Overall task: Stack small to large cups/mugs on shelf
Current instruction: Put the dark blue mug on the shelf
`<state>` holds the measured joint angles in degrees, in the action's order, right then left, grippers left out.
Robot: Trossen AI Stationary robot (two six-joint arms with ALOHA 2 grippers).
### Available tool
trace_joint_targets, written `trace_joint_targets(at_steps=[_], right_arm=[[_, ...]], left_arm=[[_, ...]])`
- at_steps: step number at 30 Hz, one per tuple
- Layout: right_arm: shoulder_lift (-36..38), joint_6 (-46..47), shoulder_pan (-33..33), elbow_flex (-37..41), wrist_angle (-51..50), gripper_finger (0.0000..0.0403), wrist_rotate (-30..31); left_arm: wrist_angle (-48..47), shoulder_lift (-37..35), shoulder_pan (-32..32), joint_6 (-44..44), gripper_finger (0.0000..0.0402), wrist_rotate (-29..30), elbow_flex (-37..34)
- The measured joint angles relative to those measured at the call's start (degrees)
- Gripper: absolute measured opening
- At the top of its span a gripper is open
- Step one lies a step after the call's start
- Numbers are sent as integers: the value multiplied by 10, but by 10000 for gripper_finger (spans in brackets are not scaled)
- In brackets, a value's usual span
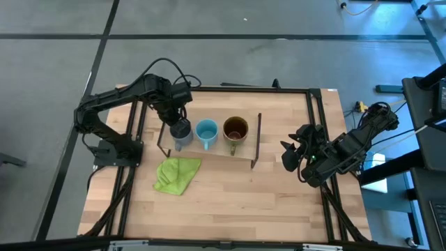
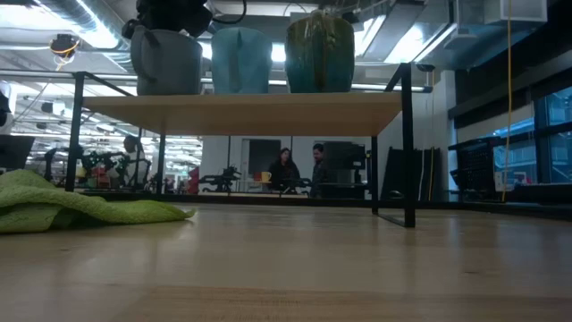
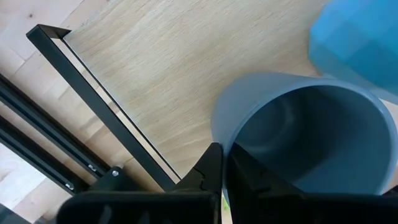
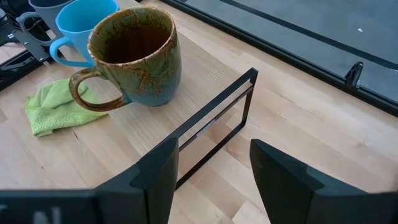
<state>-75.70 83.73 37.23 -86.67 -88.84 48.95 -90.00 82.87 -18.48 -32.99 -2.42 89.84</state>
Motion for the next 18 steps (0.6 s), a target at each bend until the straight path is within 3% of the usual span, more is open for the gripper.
trace_joint_targets(at_steps=[6, 18], right_arm=[[0, 0, 0, 0, 0, 200, 0], [0, -2, 0, 0, -8, 200, 0]], left_arm=[[0, 0, 0, 0, 3, 10, 0], [0, 0, 0, 1, 55, 14, 40]])
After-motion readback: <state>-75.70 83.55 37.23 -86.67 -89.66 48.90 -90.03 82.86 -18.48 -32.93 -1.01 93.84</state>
